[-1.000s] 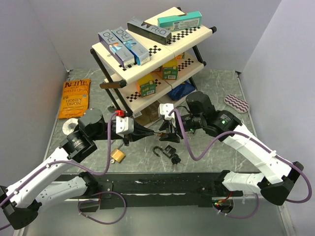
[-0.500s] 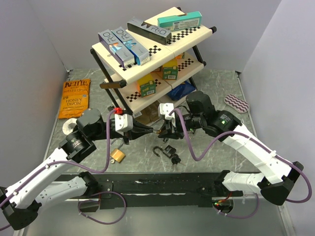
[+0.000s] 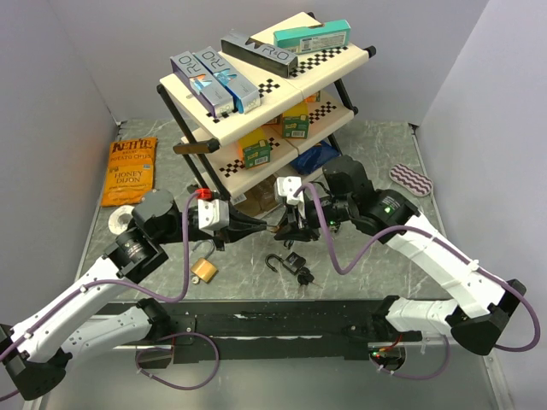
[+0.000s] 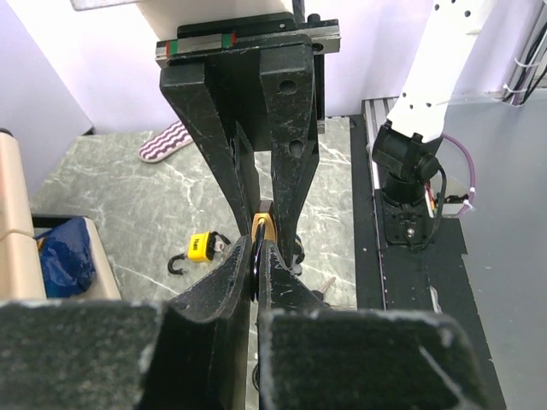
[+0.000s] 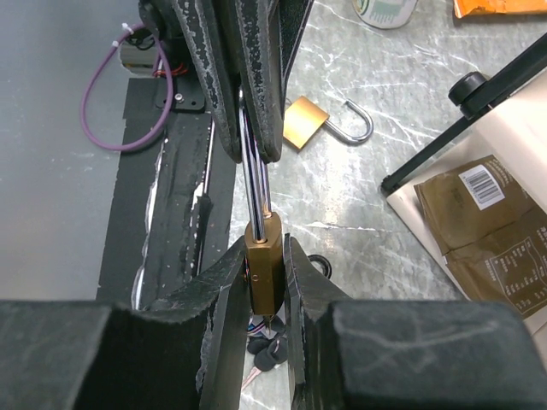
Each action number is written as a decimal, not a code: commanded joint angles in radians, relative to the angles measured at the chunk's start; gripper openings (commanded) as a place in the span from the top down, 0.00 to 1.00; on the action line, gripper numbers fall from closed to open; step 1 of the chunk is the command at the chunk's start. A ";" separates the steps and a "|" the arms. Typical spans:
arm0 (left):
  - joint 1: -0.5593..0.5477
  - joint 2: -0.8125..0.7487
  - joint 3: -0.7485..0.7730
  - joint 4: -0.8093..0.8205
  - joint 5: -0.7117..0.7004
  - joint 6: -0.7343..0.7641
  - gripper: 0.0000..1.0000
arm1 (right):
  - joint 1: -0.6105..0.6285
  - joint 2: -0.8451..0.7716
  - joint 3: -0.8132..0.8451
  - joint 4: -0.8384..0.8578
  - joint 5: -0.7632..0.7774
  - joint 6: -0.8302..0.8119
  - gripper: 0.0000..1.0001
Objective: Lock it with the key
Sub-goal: Lock the lock.
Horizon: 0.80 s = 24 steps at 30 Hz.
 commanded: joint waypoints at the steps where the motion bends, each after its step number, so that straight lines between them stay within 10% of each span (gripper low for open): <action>1: -0.006 0.034 -0.012 0.041 0.057 0.005 0.99 | 0.005 0.018 0.110 0.105 -0.070 0.029 1.00; 24: -0.006 0.199 -0.038 0.051 0.188 0.039 0.99 | 0.009 0.075 0.165 0.265 0.027 0.085 1.00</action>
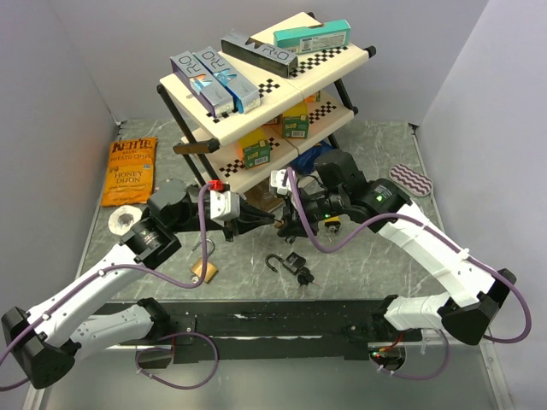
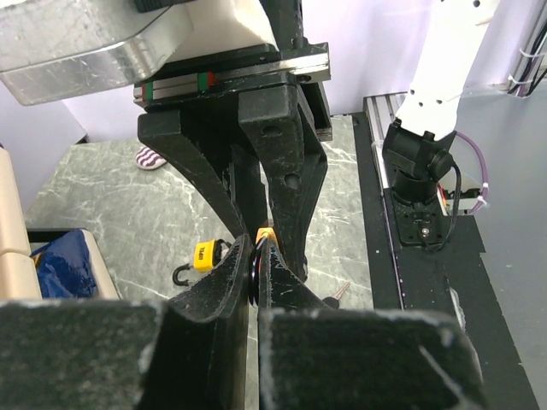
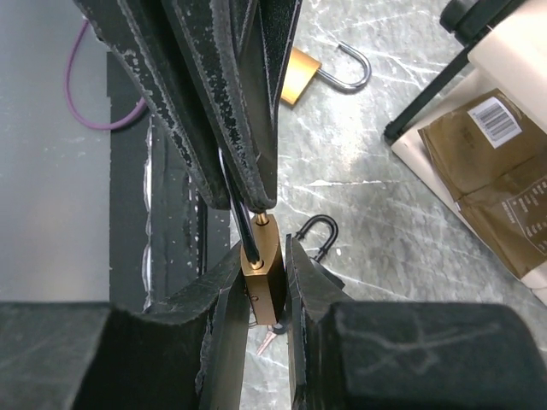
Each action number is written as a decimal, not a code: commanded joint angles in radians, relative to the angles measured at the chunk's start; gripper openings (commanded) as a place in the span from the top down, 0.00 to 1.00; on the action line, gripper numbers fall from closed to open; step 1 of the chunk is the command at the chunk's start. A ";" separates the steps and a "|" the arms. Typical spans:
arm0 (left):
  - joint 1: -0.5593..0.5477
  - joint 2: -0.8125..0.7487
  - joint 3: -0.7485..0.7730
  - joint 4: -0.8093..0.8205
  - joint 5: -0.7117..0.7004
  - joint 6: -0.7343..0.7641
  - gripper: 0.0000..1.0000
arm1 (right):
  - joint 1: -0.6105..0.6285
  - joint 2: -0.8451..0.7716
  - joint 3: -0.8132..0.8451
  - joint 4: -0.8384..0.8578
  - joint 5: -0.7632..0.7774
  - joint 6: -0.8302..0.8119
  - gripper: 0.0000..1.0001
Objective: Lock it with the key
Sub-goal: Lock the lock.
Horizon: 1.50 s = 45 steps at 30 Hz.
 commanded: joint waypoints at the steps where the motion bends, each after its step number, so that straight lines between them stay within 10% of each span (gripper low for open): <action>1: -0.036 0.081 -0.038 -0.057 0.115 0.030 0.99 | 0.023 -0.017 0.070 0.410 -0.048 0.049 1.00; 15: -0.038 0.133 -0.058 -0.090 0.158 0.039 0.99 | 0.023 -0.037 0.023 0.555 -0.035 0.020 1.00; 29: 0.033 0.018 0.040 -0.194 0.100 0.028 0.99 | 0.011 -0.153 -0.179 0.358 0.030 0.041 1.00; 38: 0.043 0.004 0.112 -0.105 0.099 -0.076 0.99 | 0.006 -0.158 -0.256 0.317 0.076 -0.005 0.25; 45: 0.043 0.012 0.140 -0.099 0.097 -0.076 0.99 | -0.034 -0.145 -0.216 0.265 0.044 0.038 0.18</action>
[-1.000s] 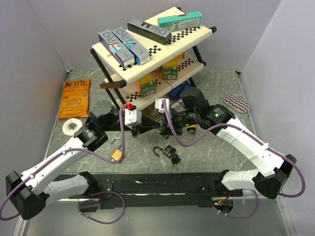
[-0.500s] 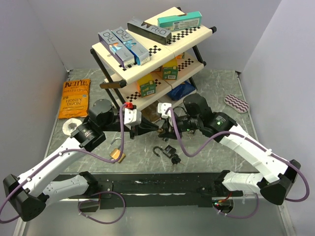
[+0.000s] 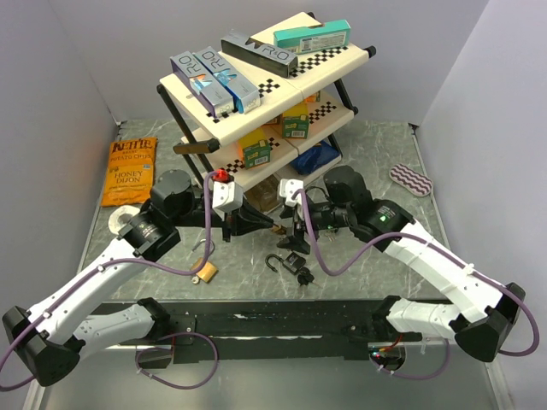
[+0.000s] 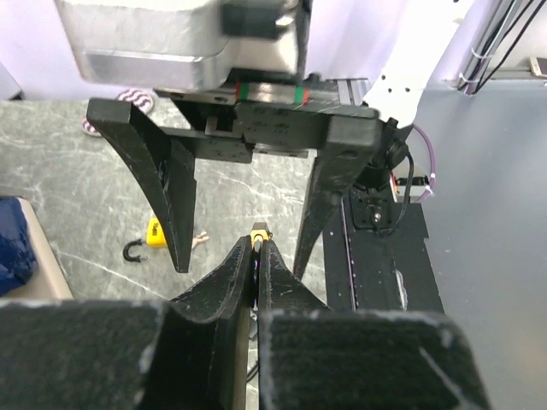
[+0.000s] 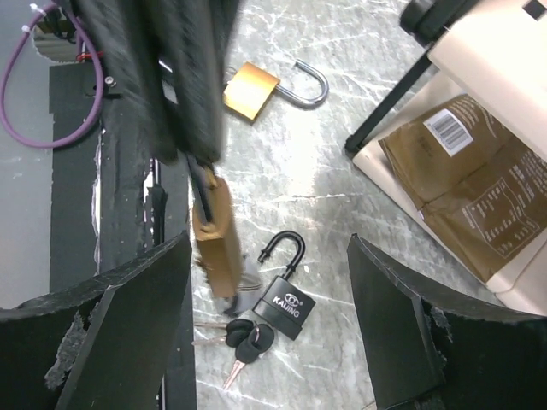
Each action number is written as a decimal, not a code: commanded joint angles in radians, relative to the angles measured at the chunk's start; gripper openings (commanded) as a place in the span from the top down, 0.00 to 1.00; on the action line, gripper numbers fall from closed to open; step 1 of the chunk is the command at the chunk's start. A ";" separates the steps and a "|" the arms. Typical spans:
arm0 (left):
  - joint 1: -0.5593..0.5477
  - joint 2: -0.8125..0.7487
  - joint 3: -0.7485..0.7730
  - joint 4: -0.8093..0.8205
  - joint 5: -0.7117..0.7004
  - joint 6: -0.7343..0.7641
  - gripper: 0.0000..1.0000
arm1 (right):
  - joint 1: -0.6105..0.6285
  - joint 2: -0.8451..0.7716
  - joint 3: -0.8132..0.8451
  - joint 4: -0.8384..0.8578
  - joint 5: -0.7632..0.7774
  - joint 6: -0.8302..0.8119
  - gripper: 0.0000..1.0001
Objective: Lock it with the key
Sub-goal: Lock the lock.
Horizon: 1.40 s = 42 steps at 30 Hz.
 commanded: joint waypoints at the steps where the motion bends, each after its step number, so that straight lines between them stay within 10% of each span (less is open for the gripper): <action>1: 0.004 -0.017 0.061 0.052 0.016 -0.014 0.99 | -0.053 -0.012 0.048 -0.003 -0.037 0.041 0.19; 18: 0.004 -0.020 0.029 0.119 0.010 -0.049 0.99 | -0.069 -0.073 0.055 -0.045 -0.084 -0.024 0.52; 28: 0.013 -0.017 0.036 0.132 0.010 -0.040 0.99 | -0.070 -0.084 0.025 -0.045 -0.068 -0.047 1.00; 42: 0.033 0.000 0.142 0.127 0.084 -0.081 0.99 | -0.128 -0.097 -0.064 -0.120 -0.094 -0.144 1.00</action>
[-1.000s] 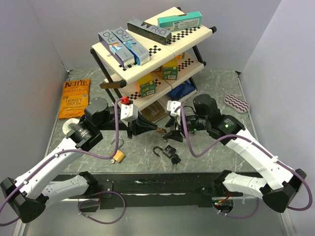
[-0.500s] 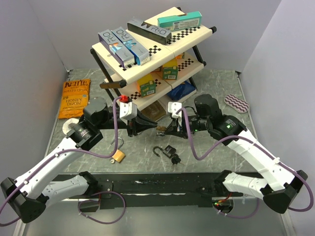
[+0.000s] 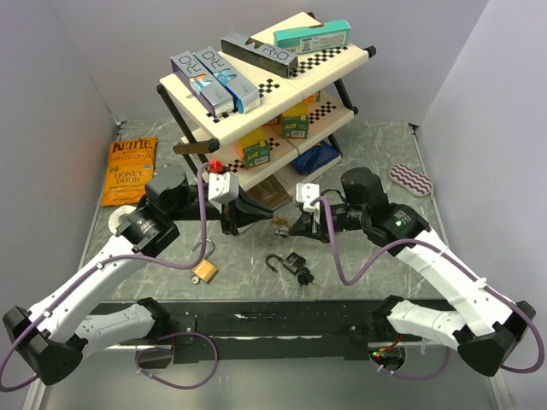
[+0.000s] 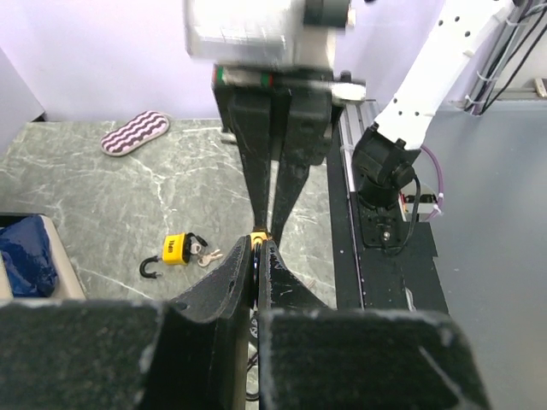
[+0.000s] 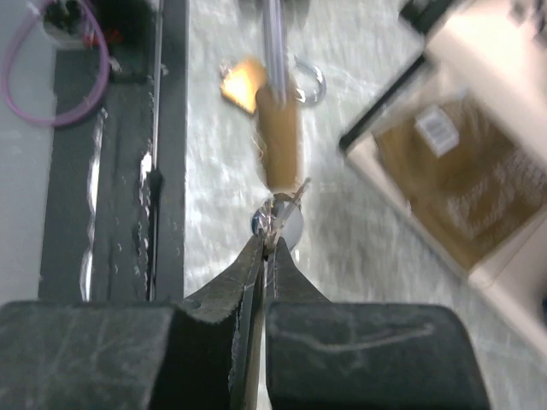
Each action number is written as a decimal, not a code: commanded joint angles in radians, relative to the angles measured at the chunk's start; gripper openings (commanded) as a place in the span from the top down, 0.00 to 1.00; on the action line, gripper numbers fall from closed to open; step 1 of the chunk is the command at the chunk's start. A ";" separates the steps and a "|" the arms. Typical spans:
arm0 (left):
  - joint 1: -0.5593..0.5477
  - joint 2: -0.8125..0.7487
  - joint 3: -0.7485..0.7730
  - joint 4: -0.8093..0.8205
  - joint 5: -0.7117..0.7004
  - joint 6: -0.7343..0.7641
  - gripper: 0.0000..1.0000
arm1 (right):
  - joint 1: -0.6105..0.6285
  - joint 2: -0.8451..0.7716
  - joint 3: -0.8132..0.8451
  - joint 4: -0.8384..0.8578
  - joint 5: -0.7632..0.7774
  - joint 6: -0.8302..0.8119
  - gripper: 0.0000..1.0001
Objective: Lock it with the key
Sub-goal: Lock the lock, then place the key at the center of the board.
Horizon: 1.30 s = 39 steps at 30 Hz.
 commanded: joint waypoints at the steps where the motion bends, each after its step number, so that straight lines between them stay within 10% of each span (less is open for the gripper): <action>1: 0.007 -0.012 0.104 0.081 0.080 -0.047 0.99 | -0.041 -0.016 -0.038 -0.078 0.007 -0.047 1.00; 27: 0.007 0.068 0.152 -0.189 -0.056 0.158 0.99 | -0.766 0.177 -0.034 -0.164 0.010 -0.131 1.00; 39: 0.007 0.060 0.070 -0.203 -0.075 0.203 0.99 | -0.914 0.440 0.106 -0.173 0.143 -0.182 1.00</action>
